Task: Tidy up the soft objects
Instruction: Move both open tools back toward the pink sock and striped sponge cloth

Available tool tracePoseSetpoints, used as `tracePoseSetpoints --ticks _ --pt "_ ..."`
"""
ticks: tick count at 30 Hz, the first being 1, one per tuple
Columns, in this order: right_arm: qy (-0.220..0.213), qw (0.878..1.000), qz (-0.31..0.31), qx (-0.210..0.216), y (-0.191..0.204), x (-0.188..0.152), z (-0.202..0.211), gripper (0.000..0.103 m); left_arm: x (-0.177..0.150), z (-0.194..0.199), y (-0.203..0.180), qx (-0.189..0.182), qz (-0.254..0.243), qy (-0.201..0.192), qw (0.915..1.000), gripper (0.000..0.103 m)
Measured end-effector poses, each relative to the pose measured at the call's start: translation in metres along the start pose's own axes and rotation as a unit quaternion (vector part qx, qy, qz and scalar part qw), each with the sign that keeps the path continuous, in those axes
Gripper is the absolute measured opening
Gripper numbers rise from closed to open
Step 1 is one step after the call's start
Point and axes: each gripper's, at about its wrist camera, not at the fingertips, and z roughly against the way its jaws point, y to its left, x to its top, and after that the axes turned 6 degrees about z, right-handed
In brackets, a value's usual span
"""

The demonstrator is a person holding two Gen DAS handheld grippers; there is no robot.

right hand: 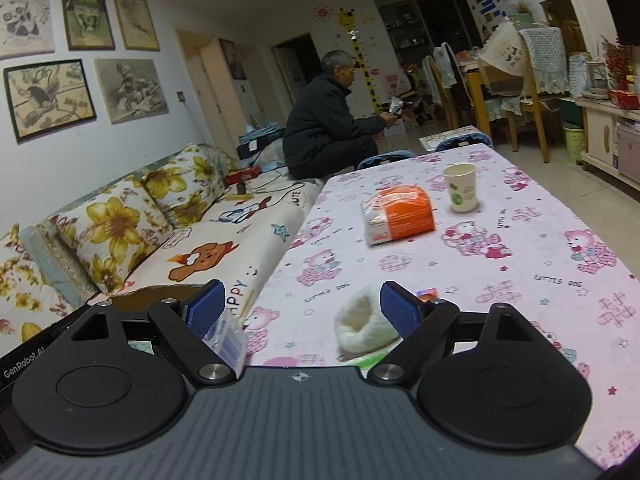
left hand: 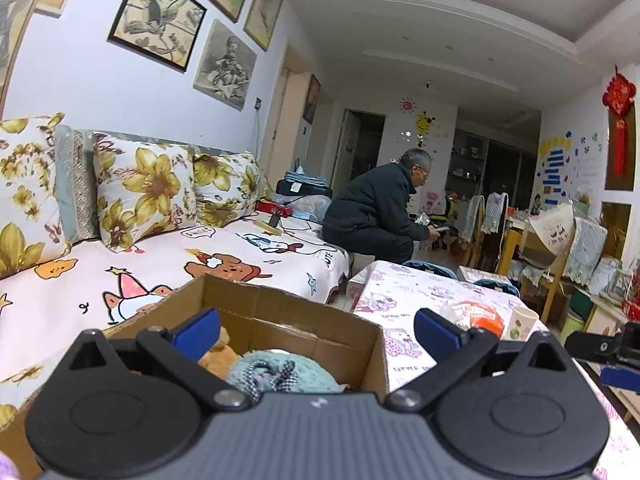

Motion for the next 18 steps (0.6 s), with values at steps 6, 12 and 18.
tracePoseSetpoints --ticks 6,12,18 --pt "-0.011 1.000 -0.002 -0.015 -0.005 -0.002 0.003 0.103 -0.005 0.000 -0.012 -0.008 -0.023 -0.003 0.9997 0.102" --pt "-0.019 0.999 -0.005 -0.030 -0.008 -0.006 0.008 0.103 -0.011 0.002 -0.023 -0.020 -0.044 -0.002 0.9988 0.102" --pt "-0.017 0.999 -0.013 -0.044 -0.012 -0.010 0.006 0.103 -0.018 0.008 -0.037 -0.041 -0.072 -0.005 0.9965 0.102"
